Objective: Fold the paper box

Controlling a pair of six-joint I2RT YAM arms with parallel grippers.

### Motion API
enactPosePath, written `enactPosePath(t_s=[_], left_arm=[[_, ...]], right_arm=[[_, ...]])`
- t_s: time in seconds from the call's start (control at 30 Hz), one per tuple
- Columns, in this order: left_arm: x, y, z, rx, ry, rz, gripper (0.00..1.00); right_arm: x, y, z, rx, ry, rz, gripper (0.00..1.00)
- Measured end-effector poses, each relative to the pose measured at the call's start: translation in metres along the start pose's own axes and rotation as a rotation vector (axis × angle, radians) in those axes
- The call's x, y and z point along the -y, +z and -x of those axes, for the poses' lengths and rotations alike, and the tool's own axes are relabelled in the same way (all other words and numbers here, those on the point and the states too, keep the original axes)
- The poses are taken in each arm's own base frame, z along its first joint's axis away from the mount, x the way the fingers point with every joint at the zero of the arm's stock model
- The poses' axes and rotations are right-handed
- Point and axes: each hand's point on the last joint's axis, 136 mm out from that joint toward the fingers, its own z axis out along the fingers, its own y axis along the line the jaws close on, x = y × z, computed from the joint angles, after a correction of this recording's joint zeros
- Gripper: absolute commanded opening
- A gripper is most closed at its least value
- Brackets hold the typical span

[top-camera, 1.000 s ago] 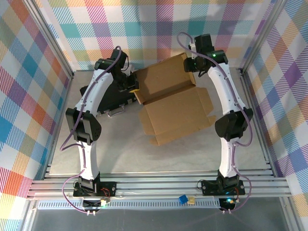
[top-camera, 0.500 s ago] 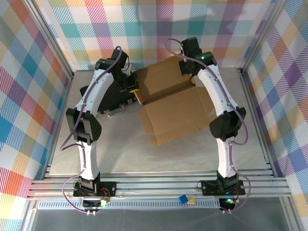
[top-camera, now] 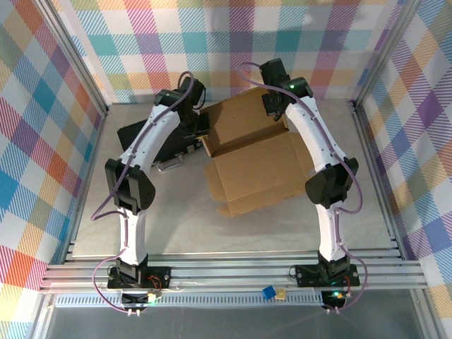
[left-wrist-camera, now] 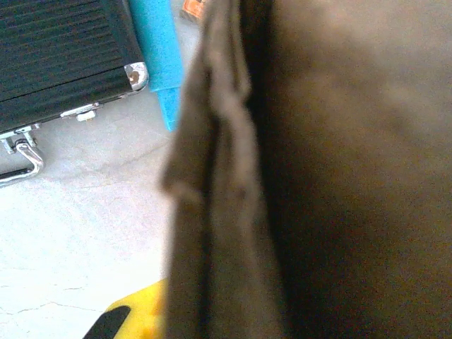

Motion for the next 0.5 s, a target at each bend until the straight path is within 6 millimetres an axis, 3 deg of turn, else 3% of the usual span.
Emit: enactPosePath(t_s=[0.33,0.43,0.5], left_arm=[[-0.0015,0.0016,0.0003,0.009,-0.02,0.021,0.0],[-0.0016,0.0016,0.0004,0.01,-0.033,0.021,0.0],[-0.003,0.0019,0.0007,0.01,-0.043,0.026,0.0]], right_arm=[[-0.0042,0.0001,-0.0033,-0.014,0.006,0.026,0.03],[-0.0048,0.0013,-0.0049,-0.023,0.029,0.05,0.4],[-0.0036,0.0028,-0.0077,-0.038,0.057,0.075,0.56]])
